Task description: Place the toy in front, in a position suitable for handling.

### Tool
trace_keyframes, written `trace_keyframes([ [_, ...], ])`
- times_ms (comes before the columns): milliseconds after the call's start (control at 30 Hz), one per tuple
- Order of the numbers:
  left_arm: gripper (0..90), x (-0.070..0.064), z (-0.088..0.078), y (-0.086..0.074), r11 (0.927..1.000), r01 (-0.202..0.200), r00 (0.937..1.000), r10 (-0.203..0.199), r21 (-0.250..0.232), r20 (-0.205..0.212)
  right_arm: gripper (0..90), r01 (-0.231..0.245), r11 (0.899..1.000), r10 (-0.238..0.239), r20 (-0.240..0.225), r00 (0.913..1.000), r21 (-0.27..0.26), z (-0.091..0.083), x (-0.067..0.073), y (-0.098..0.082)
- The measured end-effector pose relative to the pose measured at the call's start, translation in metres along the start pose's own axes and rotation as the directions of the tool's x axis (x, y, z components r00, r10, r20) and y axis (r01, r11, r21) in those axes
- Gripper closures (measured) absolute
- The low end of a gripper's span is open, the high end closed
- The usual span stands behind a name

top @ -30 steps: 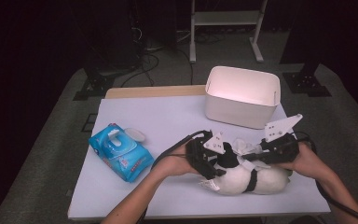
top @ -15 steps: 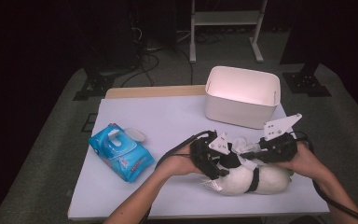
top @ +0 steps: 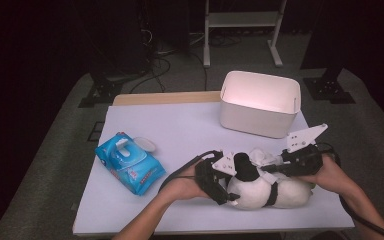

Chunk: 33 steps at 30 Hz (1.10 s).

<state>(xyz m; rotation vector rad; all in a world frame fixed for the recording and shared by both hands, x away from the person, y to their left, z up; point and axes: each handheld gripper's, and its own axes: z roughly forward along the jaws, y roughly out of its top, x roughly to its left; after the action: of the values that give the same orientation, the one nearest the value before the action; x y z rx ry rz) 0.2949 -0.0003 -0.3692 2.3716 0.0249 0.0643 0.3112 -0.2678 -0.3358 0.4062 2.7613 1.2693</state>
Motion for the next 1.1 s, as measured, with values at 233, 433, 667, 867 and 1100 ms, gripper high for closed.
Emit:
trace_keyframes([
  [233,22.5,0.003,0.011,0.003,0.9998,0.012,0.9999,-0.012,-0.016,-0.003,79.9,0.075,0.997,-0.075,-0.008,0.9971,0.002,0.008,0.013,0.022],
  [433,23.2,0.009,0.013,0.002,0.9986,0.026,0.9997,-0.026,-0.047,-0.004,79.8,0.069,0.998,-0.069,0.004,0.9976,0.003,0.003,0.011,0.022],
  [667,23.2,0.013,0.014,0.003,0.9977,0.03,0.9995,-0.03,-0.061,-0.004,79.8,0.049,0.999,-0.049,0.024,0.9985,0.021,-0.007,0.012,0.013],
  [867,23.2,0.016,0.016,0.006,0.9973,0.038,0.9993,-0.039,-0.063,-0.001,79.8,0.076,0.997,-0.076,0.0,0.9971,0.004,0.004,0.011,0.027],
  [1100,23.9,0.017,0.014,0.001,0.9946,0.047,0.9989,-0.047,-0.093,-0.001,79.6,0.058,0.998,-0.058,-0.004,0.9983,-0.003,0.006,0.006,0.027],
])
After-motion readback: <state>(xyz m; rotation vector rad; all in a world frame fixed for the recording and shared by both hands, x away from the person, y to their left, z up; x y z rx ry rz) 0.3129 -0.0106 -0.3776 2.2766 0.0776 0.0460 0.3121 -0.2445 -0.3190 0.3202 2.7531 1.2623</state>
